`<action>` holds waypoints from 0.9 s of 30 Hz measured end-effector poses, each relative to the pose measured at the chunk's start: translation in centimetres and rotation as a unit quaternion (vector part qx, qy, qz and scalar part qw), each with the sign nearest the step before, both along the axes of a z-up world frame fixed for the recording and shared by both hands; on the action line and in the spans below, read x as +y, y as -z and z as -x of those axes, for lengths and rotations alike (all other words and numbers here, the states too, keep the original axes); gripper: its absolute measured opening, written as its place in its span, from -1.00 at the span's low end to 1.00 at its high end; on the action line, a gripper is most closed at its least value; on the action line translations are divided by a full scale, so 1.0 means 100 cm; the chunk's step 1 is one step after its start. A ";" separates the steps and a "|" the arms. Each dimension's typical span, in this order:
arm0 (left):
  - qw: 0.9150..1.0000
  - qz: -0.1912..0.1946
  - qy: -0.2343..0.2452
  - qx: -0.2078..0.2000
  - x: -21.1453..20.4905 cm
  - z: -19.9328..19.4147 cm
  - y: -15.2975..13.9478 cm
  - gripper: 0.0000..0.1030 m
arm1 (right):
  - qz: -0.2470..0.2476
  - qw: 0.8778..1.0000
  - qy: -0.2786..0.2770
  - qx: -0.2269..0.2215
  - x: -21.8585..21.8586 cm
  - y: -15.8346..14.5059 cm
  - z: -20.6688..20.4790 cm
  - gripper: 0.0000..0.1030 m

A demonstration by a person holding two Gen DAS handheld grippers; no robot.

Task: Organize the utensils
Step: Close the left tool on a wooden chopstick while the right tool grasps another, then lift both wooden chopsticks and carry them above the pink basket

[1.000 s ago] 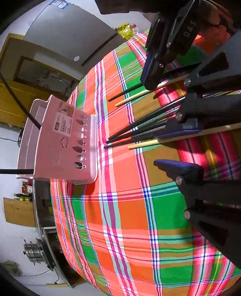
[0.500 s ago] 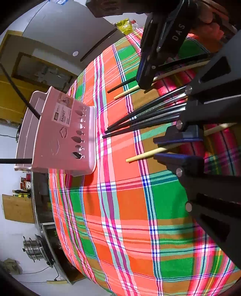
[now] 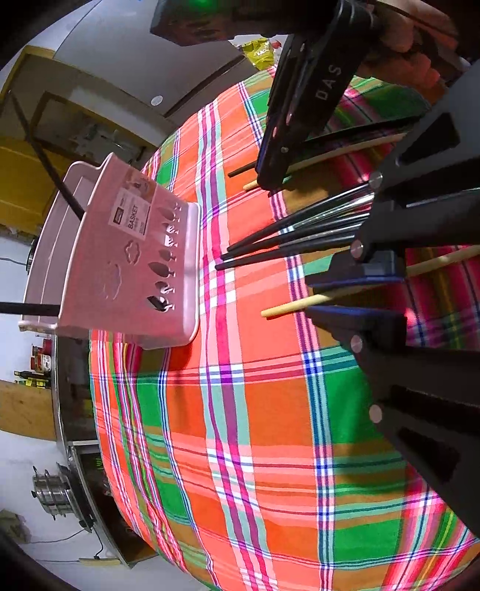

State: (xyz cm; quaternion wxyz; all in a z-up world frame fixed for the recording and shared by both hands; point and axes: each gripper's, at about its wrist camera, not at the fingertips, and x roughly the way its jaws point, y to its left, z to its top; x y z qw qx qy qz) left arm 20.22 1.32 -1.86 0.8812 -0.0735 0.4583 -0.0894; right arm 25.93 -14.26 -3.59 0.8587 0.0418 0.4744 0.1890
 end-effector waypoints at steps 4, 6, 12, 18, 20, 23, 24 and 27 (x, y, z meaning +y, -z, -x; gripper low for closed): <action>1.000 -0.005 -0.001 0.001 -0.003 -0.008 -0.001 -0.80 | 0.011 1.000 -0.002 -0.004 0.003 0.000 -0.002 -0.70; 1.000 -0.010 -0.002 0.001 -0.005 -0.011 -0.001 -0.82 | 0.020 1.000 -0.003 -0.008 0.006 -0.001 -0.001 -0.82; 1.000 -0.014 0.002 0.005 -0.006 -0.017 -0.002 -0.89 | 0.012 1.000 -0.003 -0.010 0.003 -0.003 -0.002 -0.87; 1.000 -0.006 0.006 -0.005 -0.003 -0.011 -0.013 -0.89 | -0.006 1.000 -0.007 -0.028 -0.004 -0.018 0.003 -0.88; 1.000 -0.006 0.009 -0.016 -0.001 -0.006 -0.024 -0.89 | -0.012 0.999 -0.008 -0.037 -0.006 -0.027 0.007 -0.88; 0.999 0.000 0.011 -0.038 0.002 0.000 -0.045 -0.89 | -0.022 0.998 -0.008 -0.056 -0.010 -0.045 0.012 -0.88; 0.999 0.001 0.012 -0.044 0.003 0.002 -0.052 -0.89 | -0.026 0.998 -0.009 -0.062 -0.011 -0.051 0.014 -0.88; 0.997 0.008 0.013 -0.070 0.007 0.010 -0.077 -0.89 | -0.036 0.996 -0.010 -0.085 -0.017 -0.071 0.020 -0.89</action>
